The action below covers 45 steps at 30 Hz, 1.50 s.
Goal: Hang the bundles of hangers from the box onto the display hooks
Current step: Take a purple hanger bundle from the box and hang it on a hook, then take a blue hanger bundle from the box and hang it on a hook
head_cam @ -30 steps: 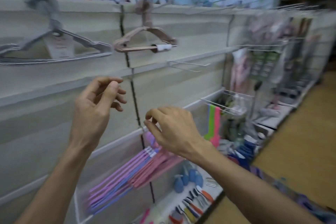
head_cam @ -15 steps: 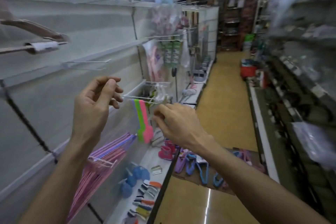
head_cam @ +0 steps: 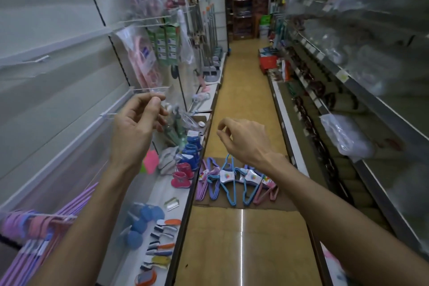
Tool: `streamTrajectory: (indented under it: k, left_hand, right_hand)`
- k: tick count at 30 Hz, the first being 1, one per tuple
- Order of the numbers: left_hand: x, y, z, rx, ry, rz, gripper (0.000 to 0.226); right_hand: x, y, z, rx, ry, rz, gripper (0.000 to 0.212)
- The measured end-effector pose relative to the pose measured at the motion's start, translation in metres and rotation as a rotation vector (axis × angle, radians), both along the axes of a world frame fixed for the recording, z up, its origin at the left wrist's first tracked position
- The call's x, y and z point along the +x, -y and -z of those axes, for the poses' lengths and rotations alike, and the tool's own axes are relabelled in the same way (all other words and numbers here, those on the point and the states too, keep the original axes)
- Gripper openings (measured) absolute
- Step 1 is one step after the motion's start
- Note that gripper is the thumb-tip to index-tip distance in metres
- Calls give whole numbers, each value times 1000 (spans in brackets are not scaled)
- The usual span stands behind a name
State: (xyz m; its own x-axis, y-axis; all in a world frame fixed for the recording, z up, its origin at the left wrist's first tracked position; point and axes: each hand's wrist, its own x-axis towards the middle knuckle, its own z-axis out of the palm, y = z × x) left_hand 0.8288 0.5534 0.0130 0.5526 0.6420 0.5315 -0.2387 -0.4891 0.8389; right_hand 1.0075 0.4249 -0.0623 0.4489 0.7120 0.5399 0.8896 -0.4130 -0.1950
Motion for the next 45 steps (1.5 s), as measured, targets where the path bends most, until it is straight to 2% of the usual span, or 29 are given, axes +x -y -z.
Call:
streamTrajectory:
  k: [11,20,29,38,45]
  left_hand:
    - [99,-53,53,0,-113,59,17]
    - [235,-120,102,-18,-194,67,17]
    - [360,-185,168,-150,-298,13,17]
    - [417,-237,285,-325,-382,6,20]
    - [444,-279,433,-338,-407,6,17]
  right_hand:
    - [96,-38,63,-106,-143,112,24]
    - [232,-109,121,-200,-261,104,22]
    - [357,-184,183,-279,-328,84,22]
    - [423,-242,284,-303,-401,91,23]
    - [452,-287,414,-329,-358,94,20]
